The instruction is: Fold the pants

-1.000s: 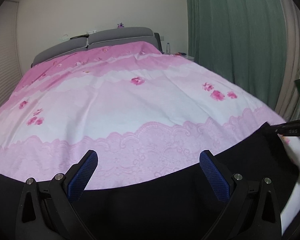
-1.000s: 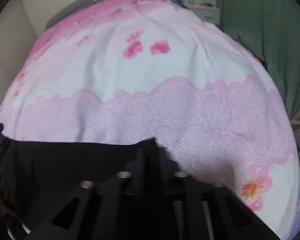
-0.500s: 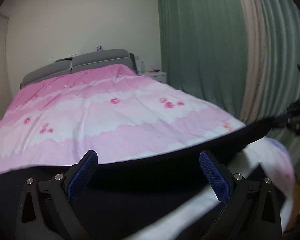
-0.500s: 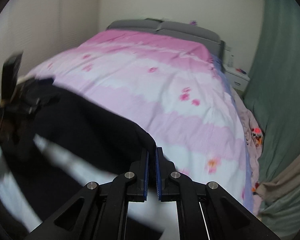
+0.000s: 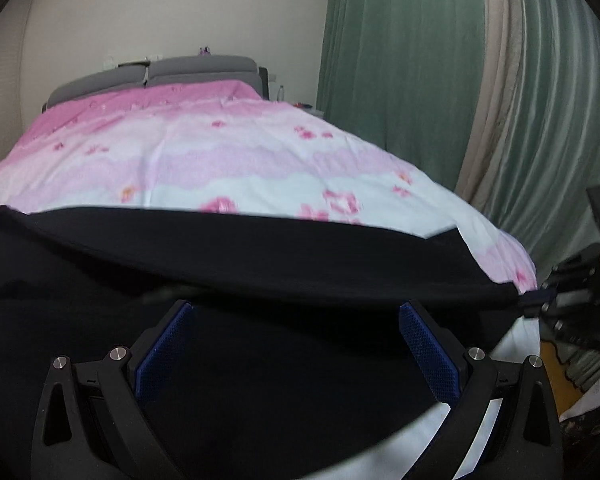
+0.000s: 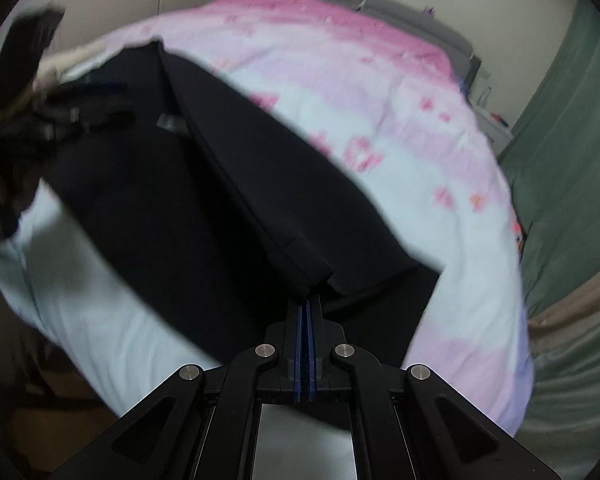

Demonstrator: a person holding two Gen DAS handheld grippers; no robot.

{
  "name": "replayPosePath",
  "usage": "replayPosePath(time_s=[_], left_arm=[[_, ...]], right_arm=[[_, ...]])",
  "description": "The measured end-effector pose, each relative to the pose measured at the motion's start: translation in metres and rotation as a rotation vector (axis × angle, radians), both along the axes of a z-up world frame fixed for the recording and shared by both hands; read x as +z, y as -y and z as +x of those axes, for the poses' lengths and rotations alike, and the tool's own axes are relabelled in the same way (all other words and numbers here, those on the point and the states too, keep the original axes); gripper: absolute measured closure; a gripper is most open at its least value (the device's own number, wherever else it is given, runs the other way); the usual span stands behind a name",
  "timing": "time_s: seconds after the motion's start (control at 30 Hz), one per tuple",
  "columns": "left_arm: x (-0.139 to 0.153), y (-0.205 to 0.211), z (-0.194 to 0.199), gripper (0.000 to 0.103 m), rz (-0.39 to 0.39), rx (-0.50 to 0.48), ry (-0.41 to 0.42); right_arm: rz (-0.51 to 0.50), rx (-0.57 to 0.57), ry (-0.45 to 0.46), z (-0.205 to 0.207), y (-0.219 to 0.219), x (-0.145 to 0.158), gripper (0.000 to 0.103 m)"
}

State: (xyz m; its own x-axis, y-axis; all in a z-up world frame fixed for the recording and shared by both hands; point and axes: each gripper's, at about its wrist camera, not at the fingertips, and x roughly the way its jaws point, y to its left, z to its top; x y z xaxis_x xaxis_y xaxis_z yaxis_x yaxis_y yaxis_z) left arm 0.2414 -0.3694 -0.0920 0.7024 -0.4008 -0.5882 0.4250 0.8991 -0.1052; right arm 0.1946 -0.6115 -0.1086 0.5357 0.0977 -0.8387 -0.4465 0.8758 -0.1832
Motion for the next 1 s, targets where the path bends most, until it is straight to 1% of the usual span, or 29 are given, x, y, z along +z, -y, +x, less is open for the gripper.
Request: replayPosePath(time_s=[0.1, 0.23, 0.3, 0.37, 0.4, 0.43, 0.47, 0.5, 0.53, 0.57, 0.6, 0.67, 0.77, 0.83, 0.87, 0.93, 0.97, 1.0], left_arm=[[-0.008, 0.004, -0.019, 0.000, 0.009, -0.022, -0.003], [-0.012, 0.010, -0.040, 0.000, 0.012, -0.058, 0.002], [-0.012, 0.011, -0.047, 0.000, 0.013, -0.067, 0.017], [-0.008, 0.008, -0.051, 0.000, 0.005, -0.066, 0.032], [-0.006, 0.005, -0.052, 0.000, 0.004, -0.062, 0.038], [-0.004, 0.002, -0.053, 0.000, 0.004, -0.055, 0.044], [-0.001, -0.002, -0.052, 0.000, 0.004, -0.047, 0.051], [0.001, -0.007, -0.052, 0.000, 0.004, -0.039, 0.061], [0.004, -0.013, -0.051, 0.000, 0.008, -0.030, 0.072], [0.007, -0.020, -0.050, 0.000, 0.014, -0.017, 0.089], [0.009, -0.026, -0.049, 0.000, 0.021, -0.005, 0.099], [0.013, -0.038, -0.046, 0.000, 0.029, 0.014, 0.108], [0.015, -0.061, -0.041, 0.000, 0.028, 0.051, 0.105], [0.015, -0.073, -0.038, 0.000, 0.027, 0.073, 0.099], [0.014, -0.077, -0.037, 0.000, 0.027, 0.082, 0.097], [0.014, -0.085, -0.034, 0.000, 0.028, 0.097, 0.092], [0.013, -0.088, -0.034, 0.000, 0.029, 0.102, 0.090], [0.013, -0.090, -0.034, 0.000, 0.029, 0.103, 0.089]], right_arm=[[-0.001, -0.018, -0.029, -0.024, -0.004, -0.026, 0.102], [0.006, -0.096, -0.038, -0.046, 0.015, -0.040, 0.103], [0.056, -0.156, -0.075, -0.051, 0.029, -0.044, 0.103], [0.103, -0.235, -0.063, -0.054, 0.038, -0.040, 0.103], [0.148, -0.287, -0.049, -0.054, 0.041, -0.036, 0.102], [0.214, -0.346, -0.041, -0.053, 0.043, -0.032, 0.102], [0.272, -0.391, -0.036, -0.053, 0.042, -0.029, 0.097], [0.331, -0.441, -0.026, -0.053, 0.040, -0.026, 0.085], [0.373, -0.499, -0.008, -0.053, 0.035, -0.023, 0.077], [0.436, -0.544, 0.015, -0.055, 0.028, -0.021, 0.064], [0.485, -0.566, 0.031, -0.056, 0.021, -0.020, 0.061], [0.592, -0.633, 0.050, -0.059, 0.004, -0.020, 0.061], [0.794, -0.727, 0.069, -0.067, -0.020, -0.029, 0.061], [0.951, -0.816, 0.080, -0.070, -0.036, -0.043, 0.060], [1.010, -0.848, 0.073, -0.068, -0.039, -0.052, 0.056], [1.120, -0.931, 0.059, -0.065, -0.042, -0.070, 0.055], [1.120, -0.931, 0.059, -0.065, -0.042, -0.070, 0.055], [1.214, -0.976, 0.058, -0.065, -0.041, -0.081, 0.055]])
